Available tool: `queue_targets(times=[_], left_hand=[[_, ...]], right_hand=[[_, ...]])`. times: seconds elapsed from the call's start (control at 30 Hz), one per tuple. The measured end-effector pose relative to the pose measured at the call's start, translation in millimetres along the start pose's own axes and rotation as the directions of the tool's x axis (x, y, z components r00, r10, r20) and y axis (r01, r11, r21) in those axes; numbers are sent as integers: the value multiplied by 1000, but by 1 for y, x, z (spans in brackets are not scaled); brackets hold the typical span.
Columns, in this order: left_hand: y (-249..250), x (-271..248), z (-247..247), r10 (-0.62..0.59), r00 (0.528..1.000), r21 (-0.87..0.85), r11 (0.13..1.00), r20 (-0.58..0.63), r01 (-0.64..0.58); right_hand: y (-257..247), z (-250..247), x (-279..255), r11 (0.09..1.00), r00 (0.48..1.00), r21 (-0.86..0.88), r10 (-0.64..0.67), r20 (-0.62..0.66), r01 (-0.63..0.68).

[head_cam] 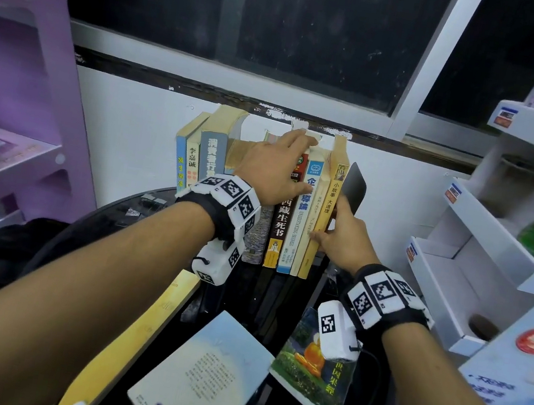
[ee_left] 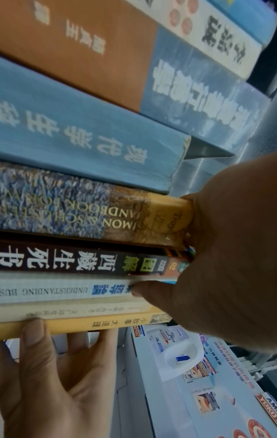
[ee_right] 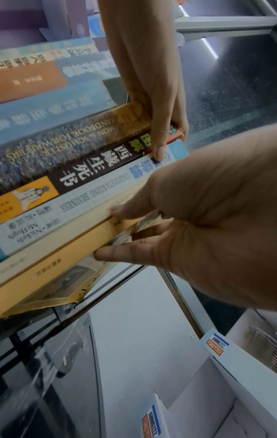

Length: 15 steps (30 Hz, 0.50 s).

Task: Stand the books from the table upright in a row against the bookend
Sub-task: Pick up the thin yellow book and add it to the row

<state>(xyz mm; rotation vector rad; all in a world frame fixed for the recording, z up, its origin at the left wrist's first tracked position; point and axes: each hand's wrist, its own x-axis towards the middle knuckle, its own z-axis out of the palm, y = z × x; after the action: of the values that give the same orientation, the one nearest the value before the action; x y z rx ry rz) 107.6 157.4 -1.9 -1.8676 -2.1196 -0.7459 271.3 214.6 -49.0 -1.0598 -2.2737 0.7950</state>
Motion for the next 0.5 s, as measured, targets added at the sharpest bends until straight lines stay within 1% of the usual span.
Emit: queue_targets(times=[0.1,0.2,0.33,0.5], left_hand=[[1,-3,-5,-3,1000,-20,1000,21,3],[0,-8,-7,15,1000,-56,998,8,-15],[-1,-18,-8,34,999,-88,995,-35,-37],[-1,-36,-13,57,991,-171,982,-123,-78]], right_hand=[[-3,0,-1,1000,1000,15,23,-5,-23],[-8,-2,-2,999,999,11,32,-11,-32],[-12,-3,-8,999,999,0,37,-18,-37],[-19,-6,-22,999,999,-4,47,-27,-47]])
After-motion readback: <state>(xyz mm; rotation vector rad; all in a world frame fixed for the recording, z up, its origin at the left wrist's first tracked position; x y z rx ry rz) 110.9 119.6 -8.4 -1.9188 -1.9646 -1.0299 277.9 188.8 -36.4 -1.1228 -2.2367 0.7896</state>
